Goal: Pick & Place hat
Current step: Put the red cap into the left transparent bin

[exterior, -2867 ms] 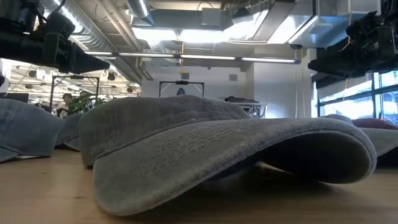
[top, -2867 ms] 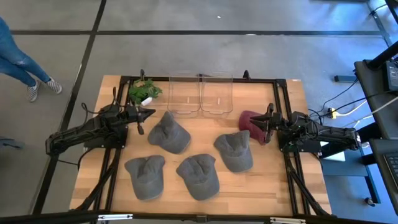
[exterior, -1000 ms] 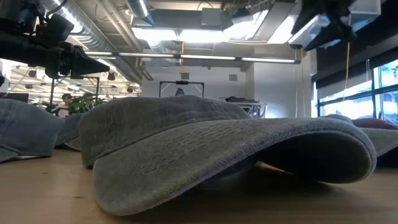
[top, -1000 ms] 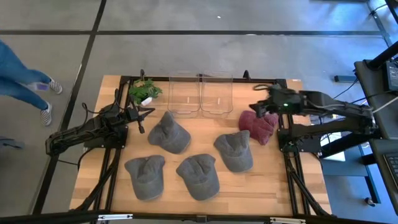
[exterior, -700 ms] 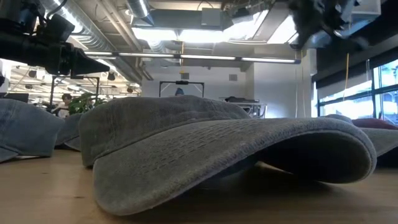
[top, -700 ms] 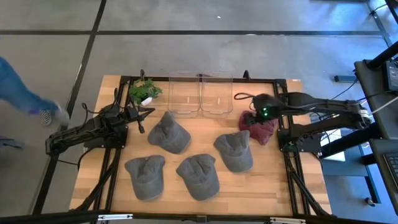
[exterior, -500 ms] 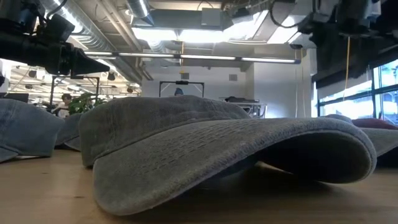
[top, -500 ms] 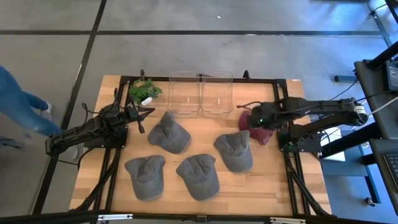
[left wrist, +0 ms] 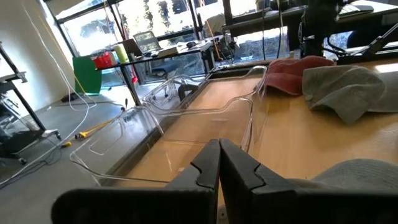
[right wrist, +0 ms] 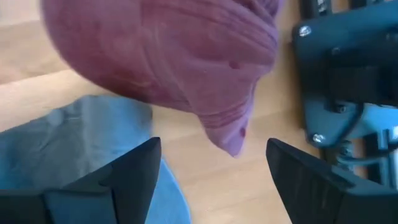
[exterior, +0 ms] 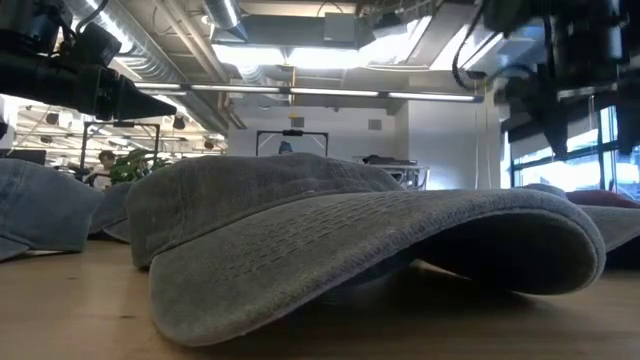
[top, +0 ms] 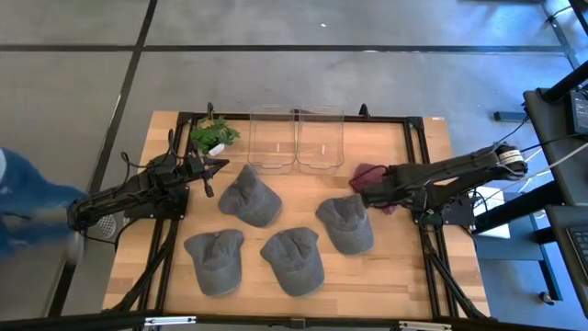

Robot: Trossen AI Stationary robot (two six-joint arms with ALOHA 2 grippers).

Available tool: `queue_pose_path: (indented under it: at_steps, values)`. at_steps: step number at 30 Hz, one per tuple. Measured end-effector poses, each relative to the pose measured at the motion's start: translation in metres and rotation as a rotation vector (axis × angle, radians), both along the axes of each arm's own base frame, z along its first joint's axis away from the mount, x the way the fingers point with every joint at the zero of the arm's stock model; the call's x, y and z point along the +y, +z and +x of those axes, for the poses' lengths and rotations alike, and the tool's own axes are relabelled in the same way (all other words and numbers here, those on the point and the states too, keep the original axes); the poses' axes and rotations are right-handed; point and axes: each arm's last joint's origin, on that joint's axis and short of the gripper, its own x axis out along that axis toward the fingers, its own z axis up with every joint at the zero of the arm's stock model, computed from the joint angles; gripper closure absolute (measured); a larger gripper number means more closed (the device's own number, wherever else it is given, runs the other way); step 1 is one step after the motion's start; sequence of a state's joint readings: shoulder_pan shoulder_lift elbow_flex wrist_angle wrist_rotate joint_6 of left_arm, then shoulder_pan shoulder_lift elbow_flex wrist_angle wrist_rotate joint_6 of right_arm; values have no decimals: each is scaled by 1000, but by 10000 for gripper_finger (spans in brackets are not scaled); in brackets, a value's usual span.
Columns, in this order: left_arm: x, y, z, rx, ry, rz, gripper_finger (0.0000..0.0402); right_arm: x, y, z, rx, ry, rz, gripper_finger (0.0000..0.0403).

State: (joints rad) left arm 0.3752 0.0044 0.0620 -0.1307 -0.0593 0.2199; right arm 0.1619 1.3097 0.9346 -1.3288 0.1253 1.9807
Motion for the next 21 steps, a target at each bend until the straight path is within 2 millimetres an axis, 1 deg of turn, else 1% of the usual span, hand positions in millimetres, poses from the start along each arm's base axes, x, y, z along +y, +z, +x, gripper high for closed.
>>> queue_pose_path:
  at_steps: [2, 4, 9, 14, 18, 21]
  values:
    - [0, 0, 0, 0, 0, 0, 397, 0, -16, -2, -13, 0, 5, 112]
    - [0, 0, 0, 0, 0, 0, 395, -1, -28, -6, -20, 0, 6, 112]
    - [0, 0, 0, 0, 0, 1, 395, -3, -47, -17, 31, 1, -17, 112]
    - [0, 0, 0, 0, 3, 0, 397, -4, -60, -20, 25, 50, -17, 112]
    - [0, 0, 0, 1, 3, 1, 395, -5, -64, -14, -52, 106, -67, 112]
    - [0, 0, 0, 0, 2, 1, 394, -8, -65, -13, -47, 135, -66, 112]
